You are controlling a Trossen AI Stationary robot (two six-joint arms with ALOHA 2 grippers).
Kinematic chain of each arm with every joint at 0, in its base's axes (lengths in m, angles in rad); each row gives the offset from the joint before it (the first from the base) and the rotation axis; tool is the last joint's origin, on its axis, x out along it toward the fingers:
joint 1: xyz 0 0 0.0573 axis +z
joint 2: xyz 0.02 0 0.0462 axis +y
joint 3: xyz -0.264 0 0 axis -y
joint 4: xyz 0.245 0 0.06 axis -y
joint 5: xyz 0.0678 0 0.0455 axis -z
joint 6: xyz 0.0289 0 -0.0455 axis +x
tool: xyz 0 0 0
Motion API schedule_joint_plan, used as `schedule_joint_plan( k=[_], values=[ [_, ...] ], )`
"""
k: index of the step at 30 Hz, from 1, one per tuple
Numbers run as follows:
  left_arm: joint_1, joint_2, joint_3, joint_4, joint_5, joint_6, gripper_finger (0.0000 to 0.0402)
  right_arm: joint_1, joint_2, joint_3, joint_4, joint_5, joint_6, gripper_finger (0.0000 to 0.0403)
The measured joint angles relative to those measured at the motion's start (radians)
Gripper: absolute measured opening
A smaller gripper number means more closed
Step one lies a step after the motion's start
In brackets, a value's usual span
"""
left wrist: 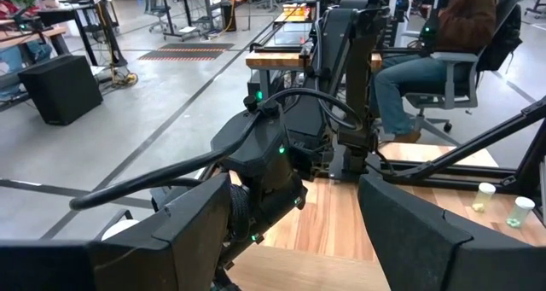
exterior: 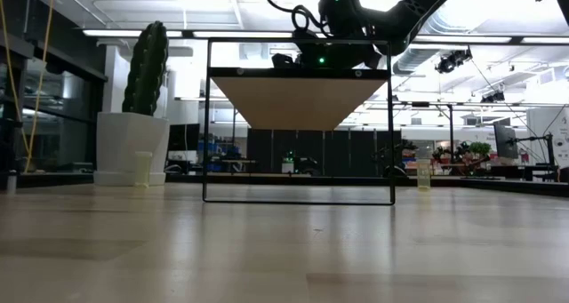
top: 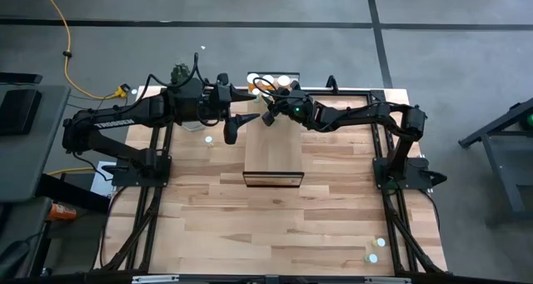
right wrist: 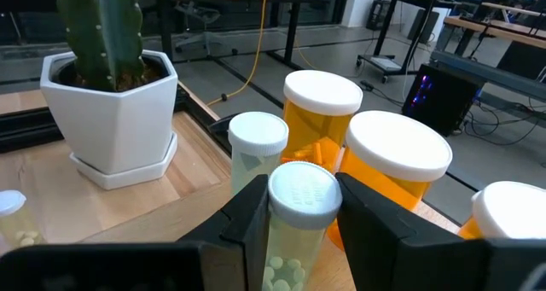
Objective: Pick and place medicine bottles onto shelf by color
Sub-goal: Put the left green pill bottle on the shelf aligned with the other green pill bottle, then put the green pill bottle on the shelf aligned with the other green pill bottles
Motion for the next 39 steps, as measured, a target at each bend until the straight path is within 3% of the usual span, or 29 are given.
schedule_joint_plan(
  k=[20,31,39],
  values=[
    [0.000,0.000,0.000,0.000,0.000,0.000,0.0250,0.000,0.000,-0.002,0.008,0.000,-0.008,0.0114],
    [0.000,0.000,0.000,0.000,0.000,0.000,0.0250,0.000,0.003,-0.004,-0.011,0.000,-0.016,0.0221],
    [0.000,0.000,0.000,0.005,0.000,0.001,0.0250,0.003,0.003,-0.004,-0.014,0.011,-0.045,0.0236]
  ],
)
